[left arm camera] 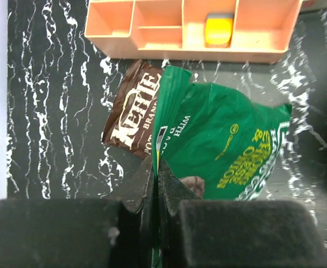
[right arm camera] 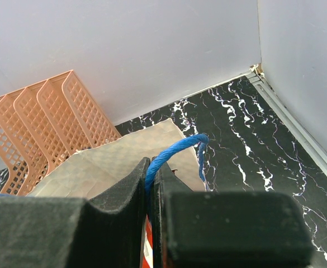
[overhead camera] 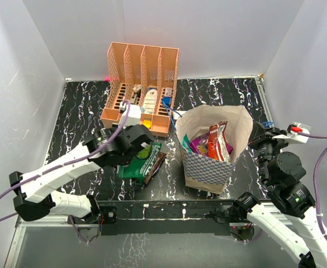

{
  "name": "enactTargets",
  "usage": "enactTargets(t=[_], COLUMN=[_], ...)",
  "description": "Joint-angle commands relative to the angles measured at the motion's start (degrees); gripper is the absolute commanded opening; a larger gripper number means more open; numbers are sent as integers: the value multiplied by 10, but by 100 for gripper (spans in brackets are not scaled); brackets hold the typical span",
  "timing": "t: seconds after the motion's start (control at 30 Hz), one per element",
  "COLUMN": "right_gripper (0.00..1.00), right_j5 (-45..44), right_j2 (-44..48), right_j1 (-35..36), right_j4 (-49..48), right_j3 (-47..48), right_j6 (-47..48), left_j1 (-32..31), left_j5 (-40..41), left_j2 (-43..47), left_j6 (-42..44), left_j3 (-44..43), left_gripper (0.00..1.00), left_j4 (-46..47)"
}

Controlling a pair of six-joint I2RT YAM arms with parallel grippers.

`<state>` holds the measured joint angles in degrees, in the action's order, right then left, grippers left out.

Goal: Take the snacks out of the paper bag
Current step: Place the snack at the center of the board.

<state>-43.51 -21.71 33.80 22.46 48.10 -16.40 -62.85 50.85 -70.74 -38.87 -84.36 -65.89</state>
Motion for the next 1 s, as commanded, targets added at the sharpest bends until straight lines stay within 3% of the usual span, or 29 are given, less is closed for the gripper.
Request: enactTargets(t=[0.0, 0.13, 0.4, 0.63, 0.73, 0.77, 0.97], right_gripper=[8, 8, 8, 8, 8, 8, 8], right_j5=[4, 2, 3, 7, 7, 7, 7], right_j2=[-5, 2, 7, 1, 1, 2, 5], right_j1=[1, 1, 1, 1, 1, 1, 1], right_j4=[-42, -40, -37, -38, -37, -37, -36], right_j3=[7, 6, -2, -7, -5, -5, -7], right_j6=[6, 8, 3, -4, -4, -4, -9], left_j1=[14, 62, 282, 331, 332, 332, 332], left_j5=[64, 36, 20, 100, 106, 91, -189], left_j2=[5, -18, -6, 54, 36, 28, -28], left_j6=[27, 72, 178, 456, 508, 511, 427], left_j3=[24, 40, 75, 201, 227, 231, 253], left_gripper=[0, 0, 0, 0, 0, 0, 0], left_j4=[38, 85, 100, 390, 437, 440, 403])
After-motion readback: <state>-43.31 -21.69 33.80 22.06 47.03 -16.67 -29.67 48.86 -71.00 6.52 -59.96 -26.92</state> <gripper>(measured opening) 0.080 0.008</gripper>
